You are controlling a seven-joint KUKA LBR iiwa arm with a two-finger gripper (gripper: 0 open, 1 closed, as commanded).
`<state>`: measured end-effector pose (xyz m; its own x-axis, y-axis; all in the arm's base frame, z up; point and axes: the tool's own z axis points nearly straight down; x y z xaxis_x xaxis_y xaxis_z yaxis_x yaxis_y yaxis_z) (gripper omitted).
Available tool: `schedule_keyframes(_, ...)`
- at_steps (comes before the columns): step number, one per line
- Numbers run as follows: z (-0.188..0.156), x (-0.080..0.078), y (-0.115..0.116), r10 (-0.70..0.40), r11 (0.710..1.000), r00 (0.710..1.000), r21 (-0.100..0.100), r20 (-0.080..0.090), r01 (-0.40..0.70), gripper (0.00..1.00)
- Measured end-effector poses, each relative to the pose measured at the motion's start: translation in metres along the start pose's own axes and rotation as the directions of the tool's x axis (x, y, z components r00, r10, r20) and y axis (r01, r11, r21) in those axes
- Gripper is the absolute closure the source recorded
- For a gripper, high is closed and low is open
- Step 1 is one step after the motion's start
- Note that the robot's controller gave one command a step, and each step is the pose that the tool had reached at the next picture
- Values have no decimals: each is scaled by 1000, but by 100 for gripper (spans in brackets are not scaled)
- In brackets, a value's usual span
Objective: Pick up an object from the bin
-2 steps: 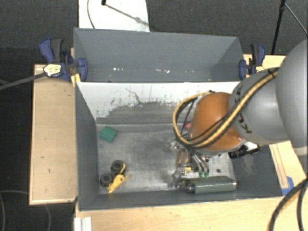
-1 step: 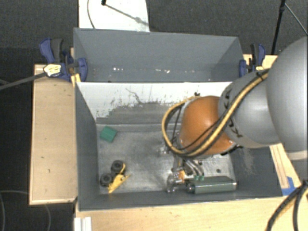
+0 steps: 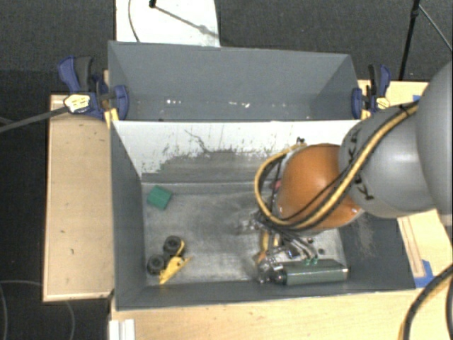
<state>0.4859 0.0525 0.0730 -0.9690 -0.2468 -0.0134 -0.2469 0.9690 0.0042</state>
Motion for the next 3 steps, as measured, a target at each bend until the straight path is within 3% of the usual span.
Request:
schedule_keyframes(1,0,12,-40,-12,1000,1000,4,3,12,0)
schedule_keyframes(2,-2,13,-48,-10,1000,1000,4,1,10,0)
schedule_keyframes(3,-33,4,-58,8,1000,1000,2,-14,-8,0)
